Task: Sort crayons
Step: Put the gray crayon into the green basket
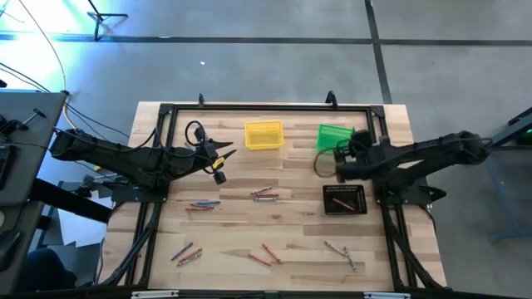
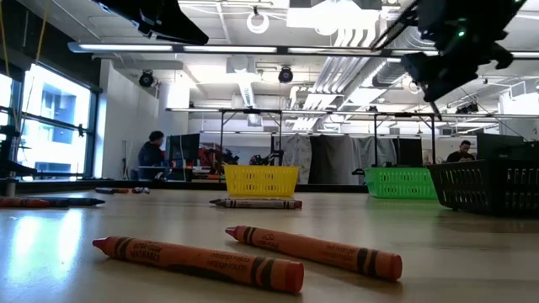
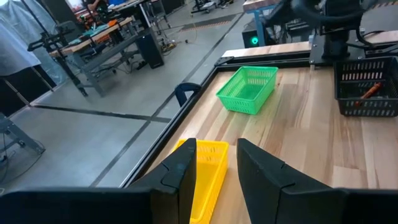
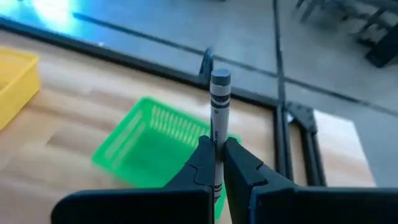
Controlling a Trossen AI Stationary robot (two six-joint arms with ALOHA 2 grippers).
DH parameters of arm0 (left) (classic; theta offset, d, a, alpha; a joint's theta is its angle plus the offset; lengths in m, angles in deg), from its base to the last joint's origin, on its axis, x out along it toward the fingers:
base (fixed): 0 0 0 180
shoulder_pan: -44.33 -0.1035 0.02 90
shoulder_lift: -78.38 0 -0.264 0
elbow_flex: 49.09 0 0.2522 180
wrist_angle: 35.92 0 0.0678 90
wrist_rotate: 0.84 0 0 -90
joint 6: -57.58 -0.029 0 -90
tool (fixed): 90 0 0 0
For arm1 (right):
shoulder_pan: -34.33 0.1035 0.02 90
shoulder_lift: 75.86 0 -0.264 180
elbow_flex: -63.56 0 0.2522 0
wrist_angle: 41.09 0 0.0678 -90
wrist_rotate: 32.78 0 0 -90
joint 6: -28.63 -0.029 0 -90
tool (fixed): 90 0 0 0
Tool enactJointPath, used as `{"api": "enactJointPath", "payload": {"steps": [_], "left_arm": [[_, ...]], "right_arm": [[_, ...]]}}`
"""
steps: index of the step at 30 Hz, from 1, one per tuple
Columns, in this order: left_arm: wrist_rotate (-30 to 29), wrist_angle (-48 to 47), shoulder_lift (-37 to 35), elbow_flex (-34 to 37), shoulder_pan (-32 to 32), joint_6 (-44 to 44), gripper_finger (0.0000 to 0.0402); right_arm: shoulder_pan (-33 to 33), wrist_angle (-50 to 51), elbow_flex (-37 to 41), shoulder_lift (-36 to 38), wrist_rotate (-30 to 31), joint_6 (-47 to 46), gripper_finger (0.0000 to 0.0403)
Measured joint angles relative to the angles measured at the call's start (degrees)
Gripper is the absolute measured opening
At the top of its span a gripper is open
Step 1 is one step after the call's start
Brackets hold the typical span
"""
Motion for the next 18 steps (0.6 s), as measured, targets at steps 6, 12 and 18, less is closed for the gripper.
{"api": "enactJointPath", "payload": {"steps": [6,12,18], "left_arm": [[0.00,-0.02,0.00,0.00,0.02,-0.20,0.0101],[0.01,-0.13,0.00,0.00,0.00,-0.17,0.0101],[0.00,-0.55,0.01,0.00,0.00,0.00,0.0101]], "right_arm": [[-10.38,-16.05,2.44,0.00,-0.63,19.35,0.0003],[-19.67,-35.35,10.77,-0.02,-6.42,35.27,0.0003],[-25.31,-46.38,15.61,-0.02,-13.76,41.14,0.0003]]}}
